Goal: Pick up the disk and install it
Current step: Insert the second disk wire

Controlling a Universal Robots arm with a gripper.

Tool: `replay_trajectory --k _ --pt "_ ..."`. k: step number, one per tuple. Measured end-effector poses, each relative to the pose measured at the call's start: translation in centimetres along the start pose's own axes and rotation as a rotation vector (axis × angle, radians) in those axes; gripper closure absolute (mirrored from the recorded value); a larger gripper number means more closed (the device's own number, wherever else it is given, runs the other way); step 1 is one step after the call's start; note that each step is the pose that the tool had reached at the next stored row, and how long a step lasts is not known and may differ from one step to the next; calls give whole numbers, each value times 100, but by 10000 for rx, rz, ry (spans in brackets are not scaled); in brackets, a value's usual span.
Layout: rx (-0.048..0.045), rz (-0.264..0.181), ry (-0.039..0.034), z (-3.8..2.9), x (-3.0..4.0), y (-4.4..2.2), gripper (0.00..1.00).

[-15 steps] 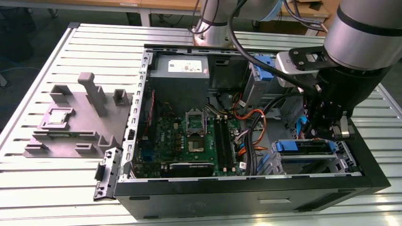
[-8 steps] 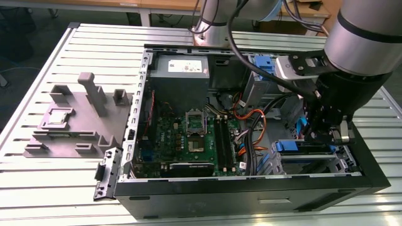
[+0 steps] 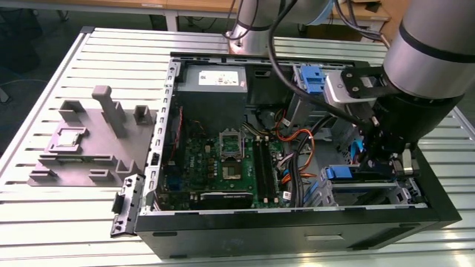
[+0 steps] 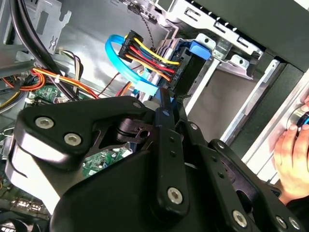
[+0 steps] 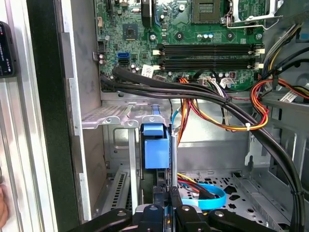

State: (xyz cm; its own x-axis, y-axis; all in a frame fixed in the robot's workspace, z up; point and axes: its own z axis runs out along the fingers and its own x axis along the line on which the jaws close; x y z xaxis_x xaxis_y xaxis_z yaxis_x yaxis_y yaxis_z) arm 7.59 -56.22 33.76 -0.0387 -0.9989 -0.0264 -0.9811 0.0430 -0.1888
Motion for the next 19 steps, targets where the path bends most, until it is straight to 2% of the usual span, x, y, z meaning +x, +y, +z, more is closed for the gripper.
replay_trajectory --k 6,19 --pt "24 -16 -133 40 11 12 84" --pt "20 -108 -167 67 12 17 84"
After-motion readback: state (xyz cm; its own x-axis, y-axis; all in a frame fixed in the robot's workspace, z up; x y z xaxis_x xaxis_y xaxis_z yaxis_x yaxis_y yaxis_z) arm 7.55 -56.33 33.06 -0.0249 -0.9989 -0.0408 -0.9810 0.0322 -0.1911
